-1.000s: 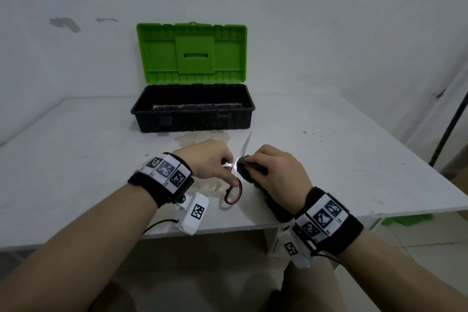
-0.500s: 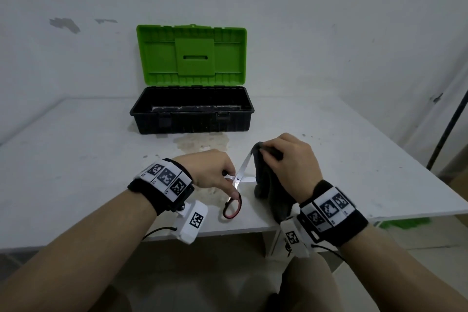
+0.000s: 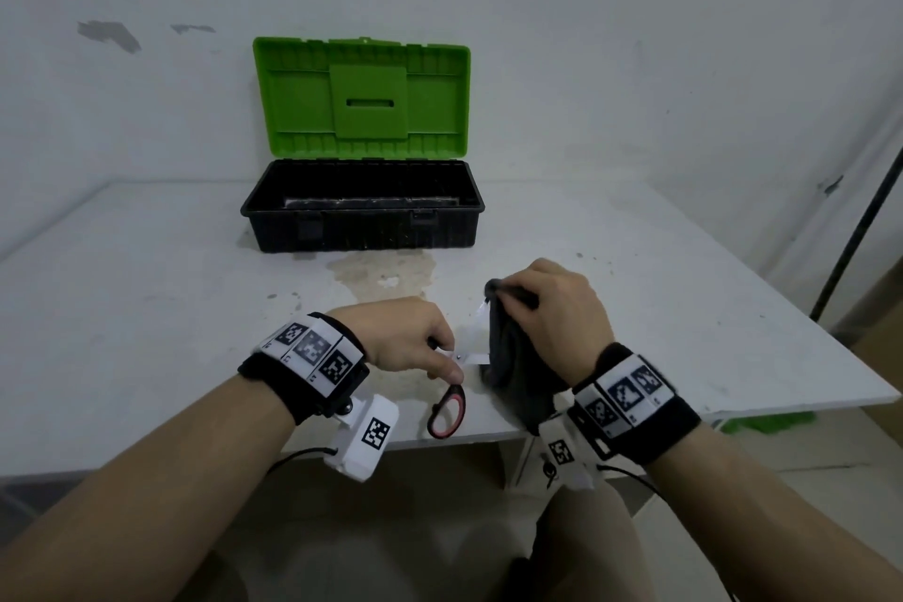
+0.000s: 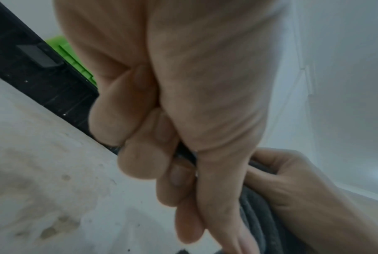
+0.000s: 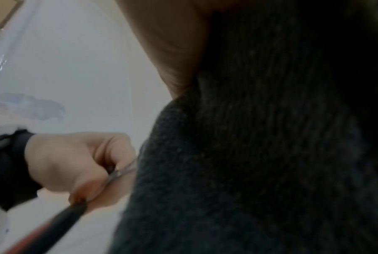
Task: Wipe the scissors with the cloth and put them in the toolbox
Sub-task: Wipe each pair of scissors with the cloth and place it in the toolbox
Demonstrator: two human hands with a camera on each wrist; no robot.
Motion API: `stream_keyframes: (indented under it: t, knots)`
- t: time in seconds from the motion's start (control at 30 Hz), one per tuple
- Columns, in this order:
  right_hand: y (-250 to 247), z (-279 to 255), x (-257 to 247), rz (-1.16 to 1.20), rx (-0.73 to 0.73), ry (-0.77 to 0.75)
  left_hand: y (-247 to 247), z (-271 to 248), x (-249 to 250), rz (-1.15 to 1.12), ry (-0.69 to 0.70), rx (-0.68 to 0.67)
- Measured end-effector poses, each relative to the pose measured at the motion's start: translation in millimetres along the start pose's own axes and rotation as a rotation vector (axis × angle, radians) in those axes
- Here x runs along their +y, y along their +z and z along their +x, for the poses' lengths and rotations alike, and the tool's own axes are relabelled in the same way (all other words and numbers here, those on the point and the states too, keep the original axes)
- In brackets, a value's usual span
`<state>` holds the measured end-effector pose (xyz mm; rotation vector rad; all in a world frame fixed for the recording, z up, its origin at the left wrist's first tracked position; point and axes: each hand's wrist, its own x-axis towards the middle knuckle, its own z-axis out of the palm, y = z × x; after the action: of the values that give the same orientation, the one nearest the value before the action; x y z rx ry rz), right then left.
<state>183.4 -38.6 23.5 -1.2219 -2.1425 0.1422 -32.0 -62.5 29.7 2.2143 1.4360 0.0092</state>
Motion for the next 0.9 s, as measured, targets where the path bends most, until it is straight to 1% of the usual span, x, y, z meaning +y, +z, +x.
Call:
stream_keyframes:
  t: [0.03, 0.1, 0.13, 0.2, 0.27, 0.3, 0.37, 0.5, 0.53, 0.6, 0.63, 0.67, 0.73, 0.8, 0.83, 0.9]
  knots:
    - [-2.8, 0.9, 1.7, 0.017, 0.038, 0.007, -0.1, -0.4, -0.8, -0.008, -0.012, 0.013]
    - [-6.7, -4.8, -2.1, 0.042, 0.062, -0.06, -0.7, -1.2, -3.3, -0.019, -0.034, 0.036]
    - [-7.3, -10.5, -7.0, 0.045, 0.038, -0.114, -1.0, -1.5, -4.3, -0.023, -0.035, 0.043]
    - [-4.8, -21.5, -17.8, 0.038, -0.057, -0.211, -1.8, -0.8, -4.2, -0.029, -0.022, 0.047]
    - [0.4, -26.2, -23.6, 0.002, -0.141, -0.262, -2.4, 0.8, -1.1, -0.032, 0.002, 0.038]
    - [2.9, -25.7, -23.9, -0.017, -0.159, -0.265, -2.6, 1.6, 0.6, -0.02, 0.013, 0.037]
    - [6.2, -19.7, -20.0, -0.008, -0.14, -0.215, -3.1, 2.5, 1.8, 0.013, 0.025, 0.051]
    - [2.8, 3.1, 0.6, -0.023, -0.006, -0.008, 0.7, 1.3, -3.1, 0.0, 0.019, 0.03]
    - [-0.5, 6.0, 5.0, -0.017, 0.035, 0.023, 1.6, 0.7, -4.5, -0.007, 0.015, 0.03]
    - [-6.3, 5.5, 6.7, 0.013, 0.108, 0.008, 0.8, -0.4, -7.3, -0.017, -0.006, 0.046]
    - [-7.8, 1.9, 3.5, 0.028, 0.109, -0.028, 0.1, -0.1, -9.0, -0.02, -0.017, 0.059]
    - [-7.8, -3.0, -1.7, 0.041, 0.082, -0.076, -0.7, 0.5, -9.6, -0.02, -0.022, 0.071]
    - [-3.9, -15.0, -14.3, 0.045, -0.021, -0.165, -1.6, 1.8, -7.2, -0.011, -0.016, 0.08]
    - [1.9, -22.2, -20.6, 0.013, -0.098, -0.214, -1.9, 3.0, -1.9, 0.0, -0.004, 0.071]
    - [4.4, -22.1, -20.1, -0.001, -0.112, -0.217, -1.8, 3.3, 0.6, 0.007, 0.0, 0.069]
    - [7.2, -15.7, -14.5, 0.015, -0.095, -0.168, -0.8, 3.1, 2.9, 0.022, 0.007, 0.073]
